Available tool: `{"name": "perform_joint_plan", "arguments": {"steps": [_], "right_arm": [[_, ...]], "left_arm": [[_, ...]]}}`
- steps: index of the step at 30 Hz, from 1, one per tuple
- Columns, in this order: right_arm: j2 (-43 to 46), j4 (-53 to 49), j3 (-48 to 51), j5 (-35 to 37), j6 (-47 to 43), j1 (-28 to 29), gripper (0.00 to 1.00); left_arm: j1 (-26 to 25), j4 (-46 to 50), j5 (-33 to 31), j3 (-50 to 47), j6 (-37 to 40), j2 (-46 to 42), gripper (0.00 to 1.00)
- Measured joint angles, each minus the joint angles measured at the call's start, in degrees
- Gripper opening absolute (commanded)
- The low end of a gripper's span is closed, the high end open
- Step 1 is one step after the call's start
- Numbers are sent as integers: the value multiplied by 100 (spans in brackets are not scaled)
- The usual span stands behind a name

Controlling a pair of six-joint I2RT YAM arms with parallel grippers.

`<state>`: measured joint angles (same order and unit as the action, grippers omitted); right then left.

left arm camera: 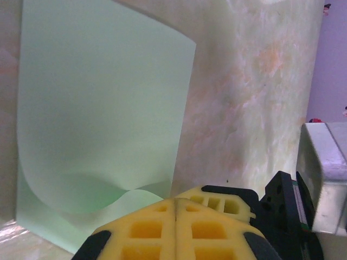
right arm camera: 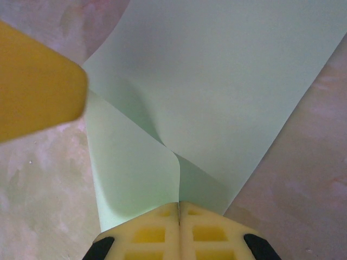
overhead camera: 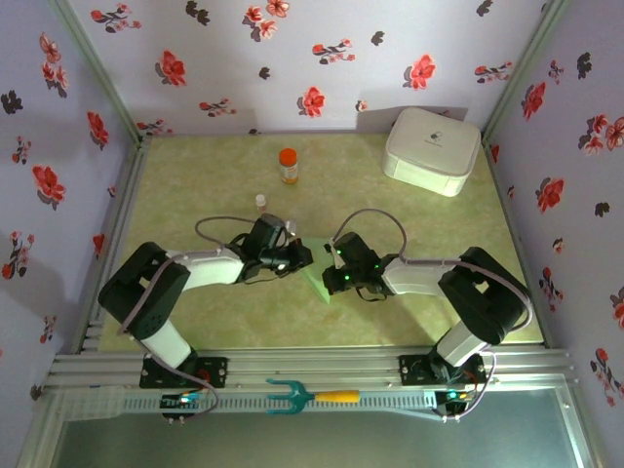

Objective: Fold a paper plane with a square sheet of paper (pick it up from the middle)
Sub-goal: Third fold the triangle at the center of the table.

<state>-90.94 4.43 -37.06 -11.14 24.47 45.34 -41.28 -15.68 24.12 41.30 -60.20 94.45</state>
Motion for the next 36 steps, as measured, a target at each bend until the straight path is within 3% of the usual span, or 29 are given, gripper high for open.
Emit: {"name": "perform_joint_plan", "arguments": {"steps": [9, 36], "right_arm": [[0, 0, -2, 2, 0, 2, 2], [0, -2, -2, 2, 2, 0, 5]], "left_arm": [[-111, -382, 144, -267, -210, 122, 0], [-111, -358, 39, -422, -118, 428, 0]]}}
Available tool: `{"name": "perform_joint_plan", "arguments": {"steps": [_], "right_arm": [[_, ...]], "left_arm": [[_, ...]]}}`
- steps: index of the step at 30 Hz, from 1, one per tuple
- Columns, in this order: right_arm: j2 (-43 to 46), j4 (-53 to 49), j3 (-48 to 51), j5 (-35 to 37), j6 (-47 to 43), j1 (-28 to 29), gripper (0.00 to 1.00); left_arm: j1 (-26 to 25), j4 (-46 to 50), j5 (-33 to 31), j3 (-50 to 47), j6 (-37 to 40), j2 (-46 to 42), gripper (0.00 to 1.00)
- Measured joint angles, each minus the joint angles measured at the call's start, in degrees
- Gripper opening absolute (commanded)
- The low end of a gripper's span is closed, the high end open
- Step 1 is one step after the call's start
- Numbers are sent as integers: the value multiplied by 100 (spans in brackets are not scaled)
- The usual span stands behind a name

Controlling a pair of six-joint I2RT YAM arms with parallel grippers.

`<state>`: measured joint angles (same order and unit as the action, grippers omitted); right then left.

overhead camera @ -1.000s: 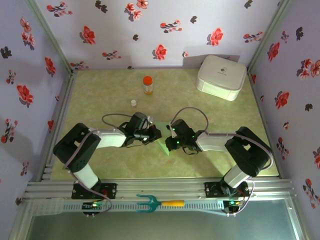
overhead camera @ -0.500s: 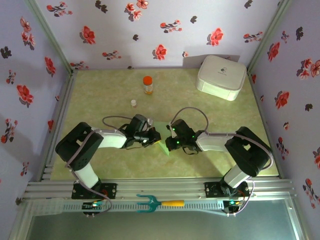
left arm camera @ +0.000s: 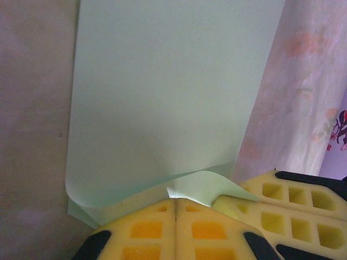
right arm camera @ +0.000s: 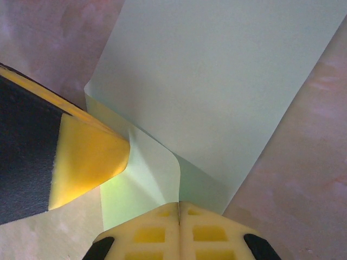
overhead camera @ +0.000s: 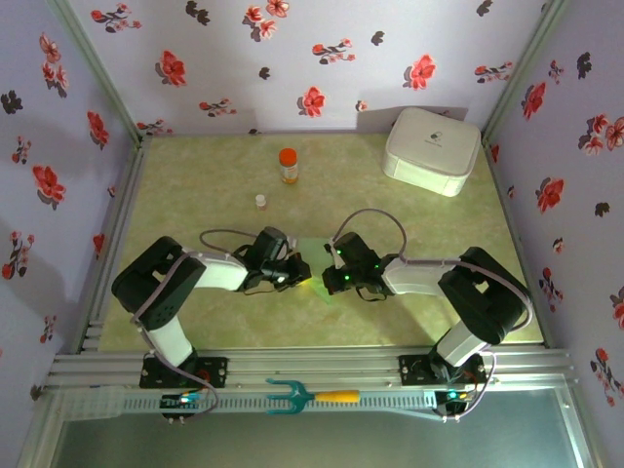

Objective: Fold a paper plane with a square sheet of paper (pick it up from the middle)
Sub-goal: Third fold the triangle at the center of the table.

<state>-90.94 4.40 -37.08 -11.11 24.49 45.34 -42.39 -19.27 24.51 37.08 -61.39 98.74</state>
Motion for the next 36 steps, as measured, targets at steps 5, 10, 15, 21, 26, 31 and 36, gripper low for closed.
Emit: {"name": "perform_joint_plan", "arguments": {"steps": [5, 10, 15, 21, 26, 31, 36], "right_arm": [[2, -44, -22, -4, 4, 2, 16], [295, -420, -87, -63, 105, -31, 44], [1029, -811, -151, -179, 282, -125, 45], [1008, -734, -352, -1130, 649, -138, 8], [575, -684, -358, -1591, 920, -136, 1], [256, -636, -407, -1794, 1080, -72, 0], [94, -621, -540, -1827, 1185, 17, 0]], "left_arm": [[0, 13, -11, 0, 72, 0, 0], [0, 17, -11, 0, 116, 2, 0], [0, 20, -13, 2, 151, 2, 0], [0, 20, -15, 2, 153, 2, 0], [-4, 20, -28, 2, 153, 2, 0], [-4, 22, -28, 2, 153, 2, 0], [-4, 22, -28, 2, 153, 2, 0]]}}
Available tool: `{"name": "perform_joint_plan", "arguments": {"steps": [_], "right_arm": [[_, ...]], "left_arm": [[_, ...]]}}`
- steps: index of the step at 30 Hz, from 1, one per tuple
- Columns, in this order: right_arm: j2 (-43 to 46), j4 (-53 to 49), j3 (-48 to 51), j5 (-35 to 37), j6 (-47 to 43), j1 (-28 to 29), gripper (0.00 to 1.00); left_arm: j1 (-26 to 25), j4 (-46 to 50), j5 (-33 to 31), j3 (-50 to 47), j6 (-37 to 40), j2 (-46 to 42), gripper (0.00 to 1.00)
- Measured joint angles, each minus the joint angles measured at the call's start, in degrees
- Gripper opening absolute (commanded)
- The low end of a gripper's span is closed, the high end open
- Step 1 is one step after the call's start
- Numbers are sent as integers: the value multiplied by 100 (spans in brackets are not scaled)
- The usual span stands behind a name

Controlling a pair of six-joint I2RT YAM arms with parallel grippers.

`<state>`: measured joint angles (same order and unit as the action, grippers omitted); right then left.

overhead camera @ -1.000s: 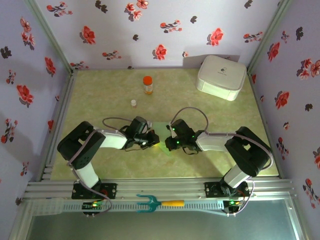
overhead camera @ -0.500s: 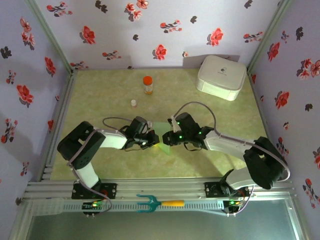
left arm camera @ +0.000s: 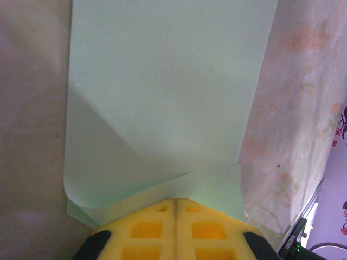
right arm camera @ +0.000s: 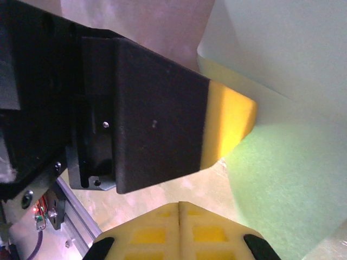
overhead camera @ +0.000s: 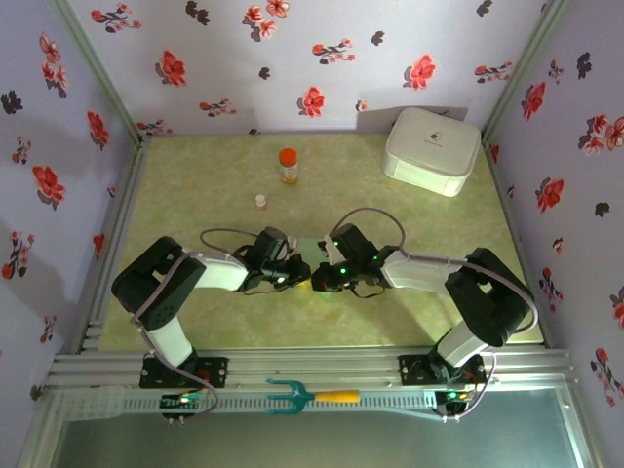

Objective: Fold a paper plane with a square sheet of paper (pick it up from the middle)
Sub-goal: Third fold the triangle at the center of the table.

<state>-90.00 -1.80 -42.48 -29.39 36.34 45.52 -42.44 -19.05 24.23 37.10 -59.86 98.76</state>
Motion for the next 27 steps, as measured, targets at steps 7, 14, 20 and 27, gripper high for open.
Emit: {"name": "perform_joint_plan", "arguments": {"steps": [7, 14, 20, 27], "right_arm": [[-393, 61, -144, 39, 98, 31, 0], [-544, 42, -129, 103, 118, 28, 0], [-544, 22, -48, 131, 116, 28, 0], [-525, 31, 96, 131, 116, 28, 0]], "left_arm": [[0, 9, 0, 4, 2, 0, 0], [0, 66, -4, 35, 2, 0, 0], [0, 68, -9, 35, 2, 0, 0], [0, 68, -13, 35, 2, 0, 0]]}}
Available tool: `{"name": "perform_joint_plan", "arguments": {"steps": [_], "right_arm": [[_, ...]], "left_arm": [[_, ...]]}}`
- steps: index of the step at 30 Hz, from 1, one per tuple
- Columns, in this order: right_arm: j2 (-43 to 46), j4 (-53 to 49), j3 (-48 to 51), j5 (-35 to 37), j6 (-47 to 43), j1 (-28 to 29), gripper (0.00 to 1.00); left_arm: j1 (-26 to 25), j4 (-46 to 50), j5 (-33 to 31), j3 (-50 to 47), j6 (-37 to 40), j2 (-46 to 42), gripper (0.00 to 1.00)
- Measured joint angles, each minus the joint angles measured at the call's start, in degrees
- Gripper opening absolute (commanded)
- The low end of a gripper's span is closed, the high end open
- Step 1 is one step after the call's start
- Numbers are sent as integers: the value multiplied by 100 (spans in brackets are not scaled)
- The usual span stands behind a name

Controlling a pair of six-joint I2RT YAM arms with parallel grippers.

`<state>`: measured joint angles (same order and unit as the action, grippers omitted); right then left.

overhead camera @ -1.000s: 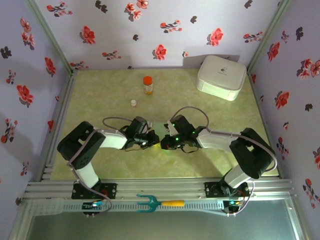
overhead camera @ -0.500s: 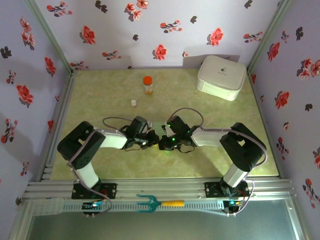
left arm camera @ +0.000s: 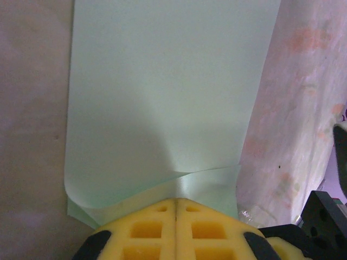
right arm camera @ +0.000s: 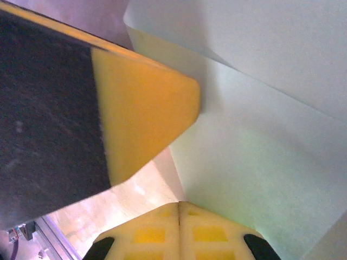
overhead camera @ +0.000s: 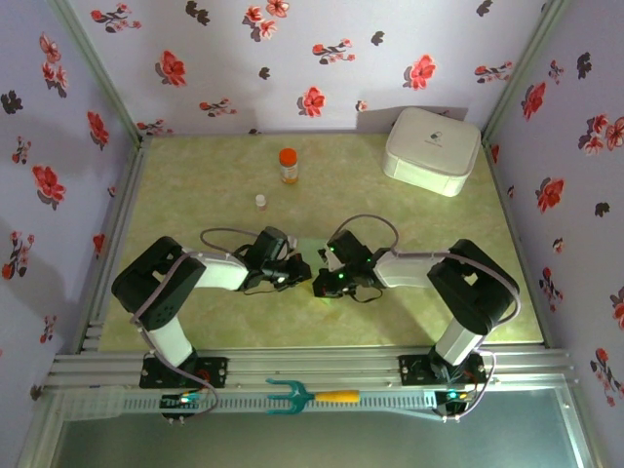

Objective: Fold a paper plane with a square sheet of paper (pick it up from the middle)
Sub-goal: Third fold the triangle at the center of the table.

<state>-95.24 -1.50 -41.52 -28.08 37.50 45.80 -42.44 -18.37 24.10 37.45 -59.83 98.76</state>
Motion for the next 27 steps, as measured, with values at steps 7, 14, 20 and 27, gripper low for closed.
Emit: {"name": "perform_joint_plan", "arguments": {"steps": [7, 14, 20, 27], "right_arm": [[175, 138, 267, 0, 2, 0, 1], [404, 164, 516, -7, 4, 0, 1], [643, 286, 809, -26, 79, 0, 1], [914, 304, 1075, -9, 275, 0, 1]], "left_arm": [[0, 4, -4, 2, 0, 0, 0], [0, 17, -7, 7, 0, 0, 0], [0, 42, -7, 22, 0, 2, 0], [0, 42, -7, 22, 0, 2, 0]]}}
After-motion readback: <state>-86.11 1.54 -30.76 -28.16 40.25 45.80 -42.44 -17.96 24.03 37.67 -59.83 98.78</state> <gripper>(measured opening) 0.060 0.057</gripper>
